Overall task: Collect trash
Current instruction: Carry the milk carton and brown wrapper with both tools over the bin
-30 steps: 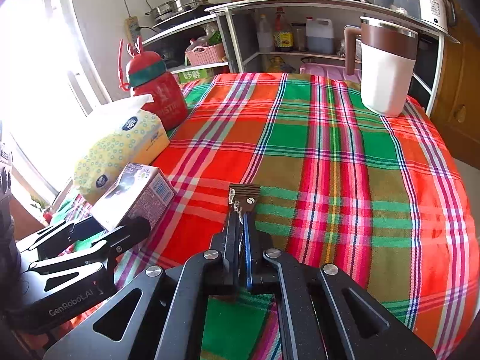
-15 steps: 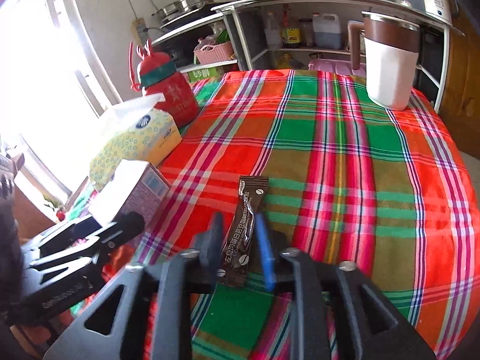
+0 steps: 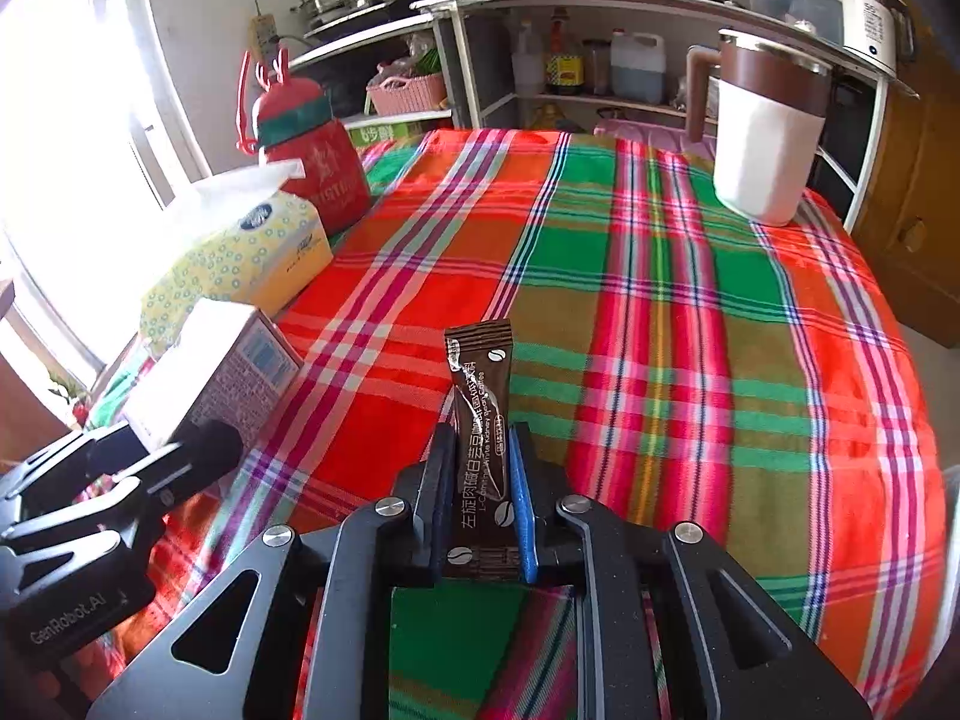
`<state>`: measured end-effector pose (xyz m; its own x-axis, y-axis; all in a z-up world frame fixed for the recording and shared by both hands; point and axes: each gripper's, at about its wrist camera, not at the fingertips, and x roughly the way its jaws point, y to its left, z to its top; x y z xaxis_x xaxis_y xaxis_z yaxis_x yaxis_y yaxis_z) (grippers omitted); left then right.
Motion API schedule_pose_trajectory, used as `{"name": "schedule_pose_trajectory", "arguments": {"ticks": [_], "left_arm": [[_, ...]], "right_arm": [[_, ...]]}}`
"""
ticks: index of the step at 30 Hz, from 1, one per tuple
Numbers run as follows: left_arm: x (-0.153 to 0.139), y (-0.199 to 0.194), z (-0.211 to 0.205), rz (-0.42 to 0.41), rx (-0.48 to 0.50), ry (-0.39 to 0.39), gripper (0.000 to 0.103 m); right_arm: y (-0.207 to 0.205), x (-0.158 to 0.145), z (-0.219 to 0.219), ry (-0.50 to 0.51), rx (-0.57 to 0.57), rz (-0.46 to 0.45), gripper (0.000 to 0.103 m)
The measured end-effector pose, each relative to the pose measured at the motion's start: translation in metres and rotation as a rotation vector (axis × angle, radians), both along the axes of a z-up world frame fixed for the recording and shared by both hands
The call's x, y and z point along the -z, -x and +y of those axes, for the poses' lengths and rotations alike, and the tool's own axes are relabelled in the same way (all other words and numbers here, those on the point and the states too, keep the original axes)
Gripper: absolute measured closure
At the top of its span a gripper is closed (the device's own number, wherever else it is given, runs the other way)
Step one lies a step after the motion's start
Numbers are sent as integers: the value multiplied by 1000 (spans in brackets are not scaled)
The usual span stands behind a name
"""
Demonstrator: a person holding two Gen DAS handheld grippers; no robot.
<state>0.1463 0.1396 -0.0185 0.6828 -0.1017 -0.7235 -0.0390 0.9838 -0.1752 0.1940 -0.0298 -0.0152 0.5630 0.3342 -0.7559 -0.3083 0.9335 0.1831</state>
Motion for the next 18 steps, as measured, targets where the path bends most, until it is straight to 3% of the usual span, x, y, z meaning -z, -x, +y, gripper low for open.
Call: {"name": "schedule_pose_trajectory", "arguments": {"ticks": [18], "left_arm": [[-39, 25, -94, -66, 166, -11, 45]], "right_arm": [[57, -54, -96, -77, 141, -114, 85]]}}
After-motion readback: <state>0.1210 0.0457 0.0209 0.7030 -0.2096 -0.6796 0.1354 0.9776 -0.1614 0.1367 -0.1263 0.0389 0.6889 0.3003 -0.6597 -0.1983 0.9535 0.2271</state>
